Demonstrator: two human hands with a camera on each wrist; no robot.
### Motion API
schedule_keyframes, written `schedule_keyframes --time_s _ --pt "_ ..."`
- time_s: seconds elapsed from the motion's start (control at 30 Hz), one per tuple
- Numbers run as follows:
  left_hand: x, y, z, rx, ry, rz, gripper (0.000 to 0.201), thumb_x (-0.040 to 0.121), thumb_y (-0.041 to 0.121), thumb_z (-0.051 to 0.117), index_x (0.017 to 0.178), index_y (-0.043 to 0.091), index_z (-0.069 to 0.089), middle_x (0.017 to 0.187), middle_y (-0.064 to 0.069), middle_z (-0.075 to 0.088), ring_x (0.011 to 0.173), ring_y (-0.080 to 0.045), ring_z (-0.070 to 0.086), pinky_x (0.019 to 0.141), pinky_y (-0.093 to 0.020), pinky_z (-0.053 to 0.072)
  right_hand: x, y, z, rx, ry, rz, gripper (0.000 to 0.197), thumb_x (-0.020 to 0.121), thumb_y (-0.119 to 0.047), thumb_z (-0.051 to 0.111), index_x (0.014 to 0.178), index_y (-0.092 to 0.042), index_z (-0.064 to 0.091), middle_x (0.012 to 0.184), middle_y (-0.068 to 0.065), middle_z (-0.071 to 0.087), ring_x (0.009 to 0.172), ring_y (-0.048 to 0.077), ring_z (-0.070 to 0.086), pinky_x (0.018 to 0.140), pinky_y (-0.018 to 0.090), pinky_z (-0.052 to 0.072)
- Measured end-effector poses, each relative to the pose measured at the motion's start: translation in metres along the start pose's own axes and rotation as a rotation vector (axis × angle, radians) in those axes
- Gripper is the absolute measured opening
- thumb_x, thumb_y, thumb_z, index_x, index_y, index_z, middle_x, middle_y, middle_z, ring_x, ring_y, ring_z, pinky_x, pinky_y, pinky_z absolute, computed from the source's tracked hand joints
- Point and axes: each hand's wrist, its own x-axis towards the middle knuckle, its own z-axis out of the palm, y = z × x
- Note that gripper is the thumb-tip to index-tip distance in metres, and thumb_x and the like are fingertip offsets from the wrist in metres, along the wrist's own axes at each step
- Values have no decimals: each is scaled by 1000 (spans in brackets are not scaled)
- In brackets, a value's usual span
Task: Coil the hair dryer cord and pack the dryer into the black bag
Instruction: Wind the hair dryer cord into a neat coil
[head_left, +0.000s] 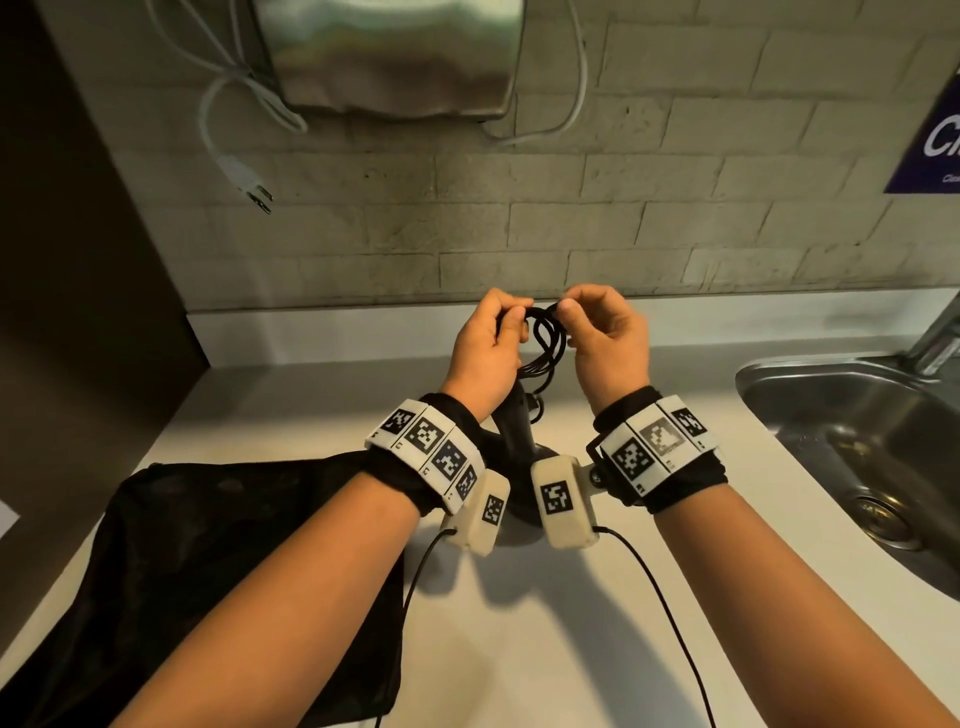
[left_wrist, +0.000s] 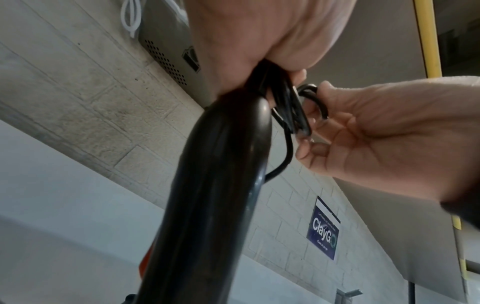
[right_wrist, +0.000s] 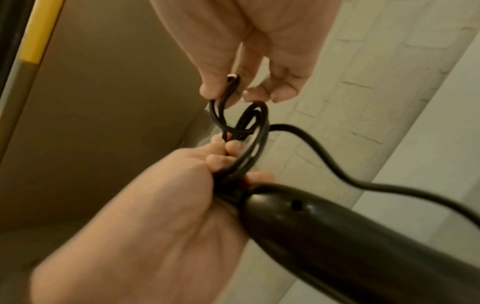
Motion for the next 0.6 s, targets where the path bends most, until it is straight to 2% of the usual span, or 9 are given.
schedule_keyframes --time_s 0.1,0.2,0.27,0.3,0.37,0.43,0.5,0.53,0.6 --pt "1 0 -1 -18 9 -10 31 97 13 36 81 32 53 68 4 44 55 -7 38 50 -16 35 -5 5 0 -18 -87 3 30 80 9 56 65 -17 54 75 -1 56 66 -6 57 71 14 48" --pt "1 3 0 -30 -22 -37 33 98 13 33 78 31 51 72 4 46 53 -7 36 49 -15 34 -8 7 3 23 -172 24 30 81 11 52 67 -15 45 82 -3 49 72 -7 55 74 16 46" --pt "1 6 0 -62 -38 -54 32 99 12 31 78 28 50 72 3 46 50 -3 39 47 -11 34 -9 8 8 17 -156 41 25 79 -2 56 79 -23 43 90 -2 47 86 8 54 78 28 48" --pt "1 6 -2 -88 -46 -56 33 99 12 31 78 27 50 72 3 47 48 0 41 46 -10 35 -9 10 8 21 -151 96 28 78 -8 57 86 -29 40 97 -1 46 91 15 53 79 35 50" --pt "1 5 -4 -117 -58 -59 32 99 13 30 79 27 51 71 3 47 48 0 40 47 -12 36 -8 11 9 111 -185 253 31 84 -8 54 95 -32 37 102 3 48 84 21 56 78 42 52" --pt "0 4 -7 -127 -56 -64 32 99 13 30 80 27 51 70 4 45 48 -2 36 46 -11 36 -10 8 7 156 -276 320 18 92 -8 44 103 -21 38 93 1 53 75 15 59 69 33 53" --pt "-1 4 -7 -158 -50 -64 32 99 13 29 80 26 51 70 2 43 48 -1 36 46 -10 36 -11 10 4 85 -379 287 15 93 -11 42 108 -13 42 88 -2 56 77 9 58 66 23 52" --pt "-1 3 -6 -170 -44 -64 32 99 13 29 81 26 51 70 1 43 47 0 36 45 -9 36 -12 12 3 60 -426 265 19 90 -12 47 109 -11 45 88 -1 57 80 8 58 69 22 50" --pt "0 3 -5 -162 -20 -74 33 100 14 29 80 28 51 71 1 46 48 -1 37 45 -9 36 -13 14 -3 19 -487 260 31 71 -8 53 102 -12 53 90 -2 59 85 8 59 72 23 49"
